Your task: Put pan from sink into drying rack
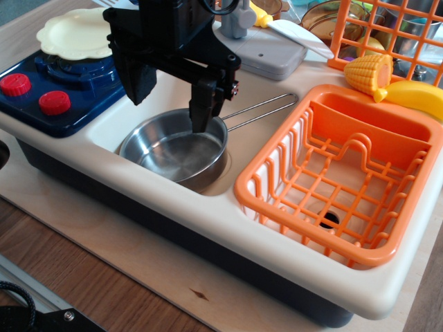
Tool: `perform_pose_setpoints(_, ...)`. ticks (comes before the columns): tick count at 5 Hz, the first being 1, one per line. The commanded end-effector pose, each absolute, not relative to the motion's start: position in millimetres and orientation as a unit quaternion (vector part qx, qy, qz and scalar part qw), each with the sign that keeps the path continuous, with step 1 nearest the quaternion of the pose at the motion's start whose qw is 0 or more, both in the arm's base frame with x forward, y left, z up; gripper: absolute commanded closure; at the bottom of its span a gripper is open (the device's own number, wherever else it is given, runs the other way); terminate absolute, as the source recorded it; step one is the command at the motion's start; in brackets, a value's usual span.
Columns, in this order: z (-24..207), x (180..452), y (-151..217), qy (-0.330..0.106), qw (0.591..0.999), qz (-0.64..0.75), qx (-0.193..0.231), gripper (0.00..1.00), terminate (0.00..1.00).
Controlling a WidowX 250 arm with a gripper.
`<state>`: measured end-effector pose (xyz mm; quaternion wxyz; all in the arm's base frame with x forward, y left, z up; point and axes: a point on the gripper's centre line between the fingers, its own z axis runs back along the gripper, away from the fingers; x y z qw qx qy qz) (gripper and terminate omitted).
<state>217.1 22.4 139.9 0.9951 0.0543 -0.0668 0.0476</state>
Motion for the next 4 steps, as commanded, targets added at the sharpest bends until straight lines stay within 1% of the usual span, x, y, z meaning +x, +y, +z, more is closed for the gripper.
perform_pose_setpoints(1, 139.9, 217.1, 22.4, -0.067, 0.995, 0.048, 0.054, 0.0, 0.0)
perform_pose_setpoints(2, 125.9, 222.8, 18.7, -0.076, 0.995, 0.041, 0.051, 0.0, 0.0)
perform_pose_setpoints(3, 109.7, 229.9, 21.0, -0.084, 0.996, 0.03, 0.031, 0.0, 0.0)
perform_pose_setpoints(4, 98.5, 232.8, 19.7, -0.088, 0.996, 0.019, 0.016, 0.0, 0.0)
